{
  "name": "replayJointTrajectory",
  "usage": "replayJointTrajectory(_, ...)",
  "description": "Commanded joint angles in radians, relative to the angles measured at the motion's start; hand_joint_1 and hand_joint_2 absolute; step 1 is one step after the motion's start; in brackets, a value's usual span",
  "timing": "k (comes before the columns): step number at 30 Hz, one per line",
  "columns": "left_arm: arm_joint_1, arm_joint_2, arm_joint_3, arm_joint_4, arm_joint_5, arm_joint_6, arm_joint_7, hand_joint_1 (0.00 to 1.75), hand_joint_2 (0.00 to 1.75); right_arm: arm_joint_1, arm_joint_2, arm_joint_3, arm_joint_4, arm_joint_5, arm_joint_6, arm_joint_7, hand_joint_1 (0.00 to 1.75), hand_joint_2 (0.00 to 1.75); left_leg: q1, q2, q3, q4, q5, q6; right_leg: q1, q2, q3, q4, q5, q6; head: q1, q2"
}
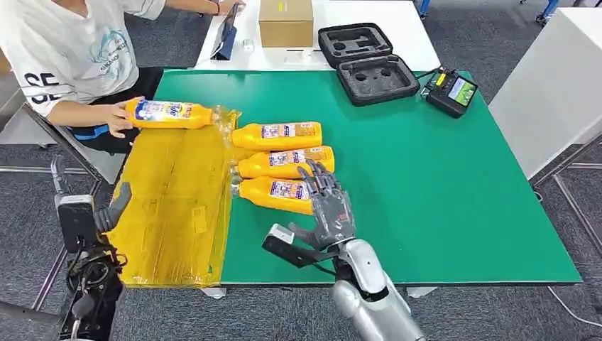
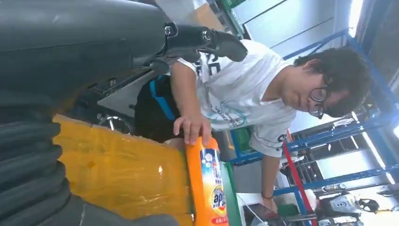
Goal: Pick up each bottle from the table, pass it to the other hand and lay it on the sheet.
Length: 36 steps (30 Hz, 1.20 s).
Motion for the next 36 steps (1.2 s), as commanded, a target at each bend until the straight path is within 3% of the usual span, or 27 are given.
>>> replayJointTrajectory(1,0.045,-0.041,0.014,-0.028,0.018,-0.013,0.014,0.00,1.75,-0.193,0.002,-0.085,0.359,0.018,0.045,0.030,0.00,1.75,0.000,0.000,0.002,-0.001,0.000,0.000,0.000,0.000,0.002,-0.001,0.000,0.000,0.001,0.000)
replayJointTrajectory(9,0.050,-0.043,0.017,0.001,0.023,-0.020,0.019,0.00,1.75,-0.341,0.030,-0.087,0.612,-0.024,0.116,0.021,0.00,1.75,-0.001,0.001,0.004,-0.001,-0.001,0.000,-0.001,0.002,0.004,0.000,-0.001,0.000,0.000,0.000)
replayJointTrajectory(17,0.013,-0.051,0.004,0.056,0.019,-0.018,0.021,0.00,1.75,-0.432,0.064,-0.067,0.749,-0.029,0.174,0.027,0.00,1.75,-0.001,0.000,0.001,0.000,0.000,0.001,-0.001,0.001,0.001,0.000,0.000,0.000,0.000,0.000)
replayJointTrajectory(36,-0.034,-0.052,0.004,0.120,0.029,-0.002,0.036,0.00,1.75,-0.473,0.109,-0.071,0.842,-0.161,0.357,-0.068,0.02,1.75,-0.001,-0.003,0.003,0.000,0.000,0.000,-0.001,-0.001,0.003,0.000,-0.001,0.000,0.001,0.000)
